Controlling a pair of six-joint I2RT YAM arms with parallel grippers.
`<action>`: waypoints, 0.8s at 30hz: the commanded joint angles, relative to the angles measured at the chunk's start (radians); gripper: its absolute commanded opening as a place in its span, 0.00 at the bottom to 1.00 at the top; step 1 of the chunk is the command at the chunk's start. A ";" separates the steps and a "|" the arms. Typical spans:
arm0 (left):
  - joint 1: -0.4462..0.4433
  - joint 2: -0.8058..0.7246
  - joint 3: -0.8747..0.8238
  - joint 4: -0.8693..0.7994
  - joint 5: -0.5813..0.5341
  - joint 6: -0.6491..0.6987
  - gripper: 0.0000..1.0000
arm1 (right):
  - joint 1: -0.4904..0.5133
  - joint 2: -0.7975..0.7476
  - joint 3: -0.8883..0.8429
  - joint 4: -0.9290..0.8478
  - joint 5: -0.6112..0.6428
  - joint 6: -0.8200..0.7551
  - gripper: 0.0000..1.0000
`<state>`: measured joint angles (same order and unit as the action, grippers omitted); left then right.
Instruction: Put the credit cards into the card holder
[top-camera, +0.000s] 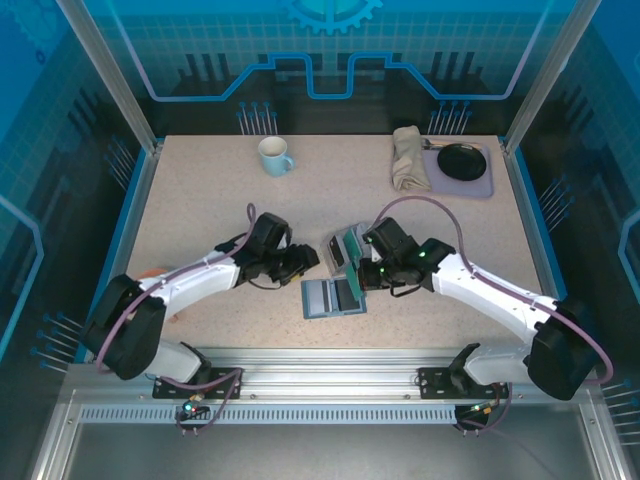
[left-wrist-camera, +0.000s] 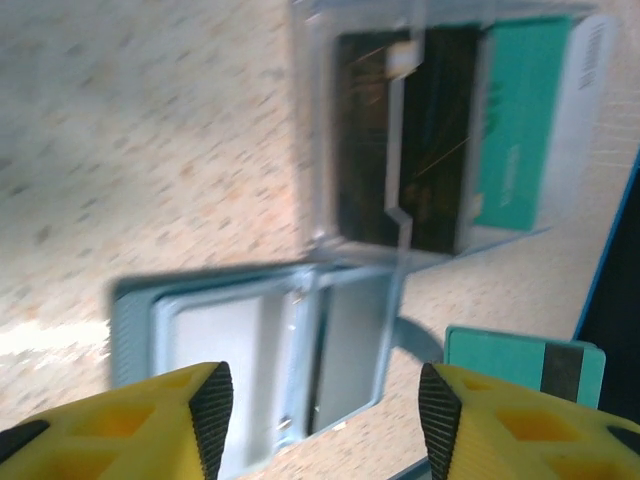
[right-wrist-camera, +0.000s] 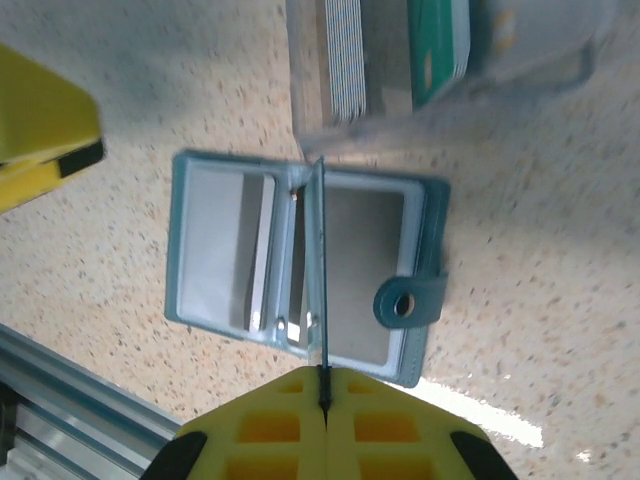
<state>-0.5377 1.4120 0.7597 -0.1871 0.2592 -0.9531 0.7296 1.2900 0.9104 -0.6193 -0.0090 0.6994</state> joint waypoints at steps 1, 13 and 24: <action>-0.008 -0.066 -0.078 -0.044 -0.015 -0.024 0.57 | 0.025 0.022 -0.021 0.042 0.020 0.067 0.00; -0.049 -0.029 -0.135 -0.013 -0.014 -0.037 0.55 | 0.026 0.049 -0.087 0.038 0.096 0.070 0.00; -0.074 0.056 -0.136 0.015 -0.014 -0.033 0.50 | 0.019 0.063 -0.099 0.039 0.095 0.061 0.00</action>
<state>-0.6014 1.4532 0.6243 -0.1871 0.2546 -0.9783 0.7475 1.3479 0.8234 -0.5755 0.0715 0.7597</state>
